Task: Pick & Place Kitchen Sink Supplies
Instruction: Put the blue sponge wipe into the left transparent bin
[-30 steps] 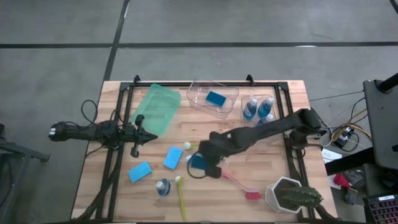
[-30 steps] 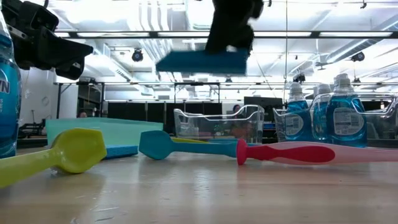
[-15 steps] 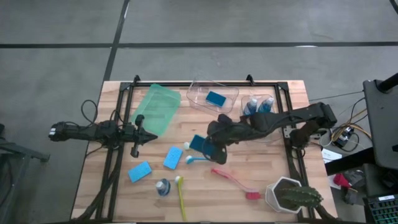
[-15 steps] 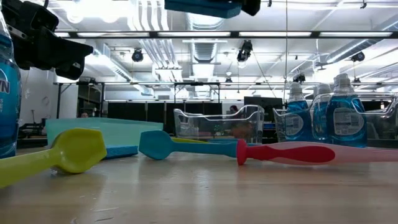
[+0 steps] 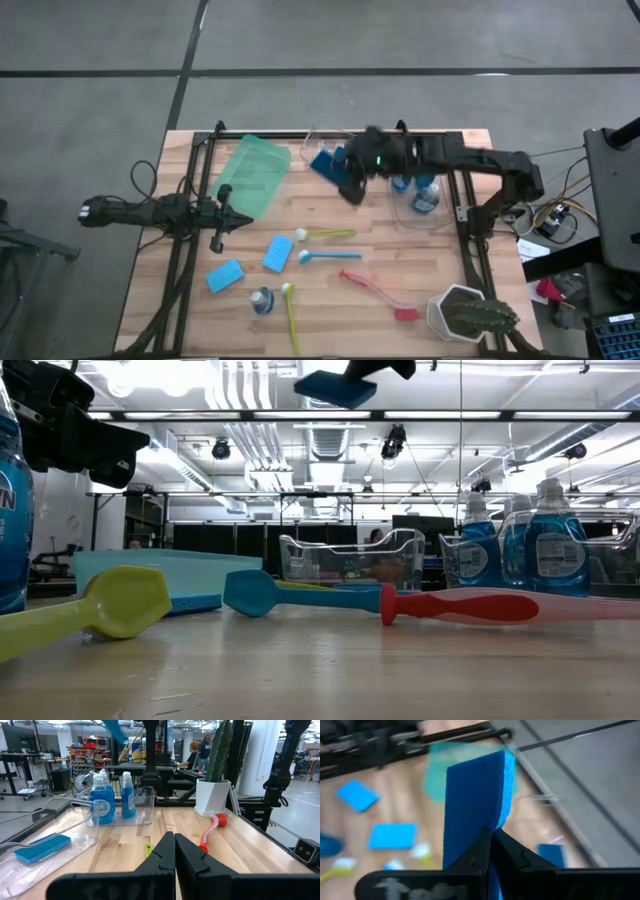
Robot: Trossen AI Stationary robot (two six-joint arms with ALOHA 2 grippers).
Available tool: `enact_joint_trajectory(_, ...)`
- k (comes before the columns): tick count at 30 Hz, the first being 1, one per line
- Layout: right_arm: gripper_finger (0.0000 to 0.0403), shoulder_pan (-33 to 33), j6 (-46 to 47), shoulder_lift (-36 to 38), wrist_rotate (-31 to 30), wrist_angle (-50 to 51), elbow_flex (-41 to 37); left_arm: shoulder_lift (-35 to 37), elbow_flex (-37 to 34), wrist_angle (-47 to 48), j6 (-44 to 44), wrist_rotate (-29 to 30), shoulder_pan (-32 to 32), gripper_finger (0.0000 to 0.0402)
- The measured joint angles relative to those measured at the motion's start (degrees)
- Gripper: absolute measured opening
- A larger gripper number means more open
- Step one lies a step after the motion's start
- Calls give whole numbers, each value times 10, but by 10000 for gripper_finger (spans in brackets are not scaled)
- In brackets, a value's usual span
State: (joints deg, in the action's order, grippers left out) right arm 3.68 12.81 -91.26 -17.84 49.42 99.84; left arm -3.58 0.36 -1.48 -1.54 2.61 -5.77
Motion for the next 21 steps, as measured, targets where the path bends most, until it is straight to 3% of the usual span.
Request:
enact_joint_trajectory(9,11,158,-101,-1,31,0,20,0,0,0,0,0,0,0)
enact_joint_trajectory(21,11,332,-154,-48,203,0,21,0,0,0,0,0,0,0)
